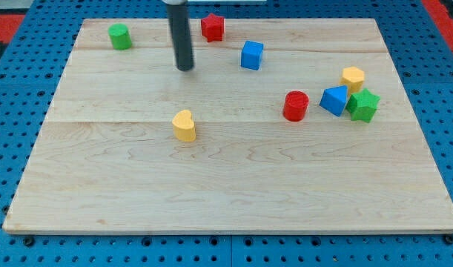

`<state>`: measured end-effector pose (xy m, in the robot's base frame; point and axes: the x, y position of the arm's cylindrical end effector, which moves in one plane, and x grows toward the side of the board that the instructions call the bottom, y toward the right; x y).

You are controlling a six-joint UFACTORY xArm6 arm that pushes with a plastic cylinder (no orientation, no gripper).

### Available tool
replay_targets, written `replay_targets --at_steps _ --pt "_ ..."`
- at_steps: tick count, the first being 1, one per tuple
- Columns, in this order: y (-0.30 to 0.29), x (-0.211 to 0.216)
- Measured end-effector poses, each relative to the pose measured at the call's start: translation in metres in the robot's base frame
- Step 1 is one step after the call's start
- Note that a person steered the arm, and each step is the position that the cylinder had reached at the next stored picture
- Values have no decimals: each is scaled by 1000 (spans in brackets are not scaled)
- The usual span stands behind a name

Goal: Push the green star and yellow hexagon towards the top of the board

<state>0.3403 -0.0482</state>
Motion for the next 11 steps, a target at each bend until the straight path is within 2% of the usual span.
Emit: replay_targets --at_steps 1,2,3,4,5,6,8,11 --pt "80 34" --pt "99 98" --pt "124 128" --pt "234 154" --pt "268 119" --pt "277 81" --pt "266 0" --pt "257 -51"
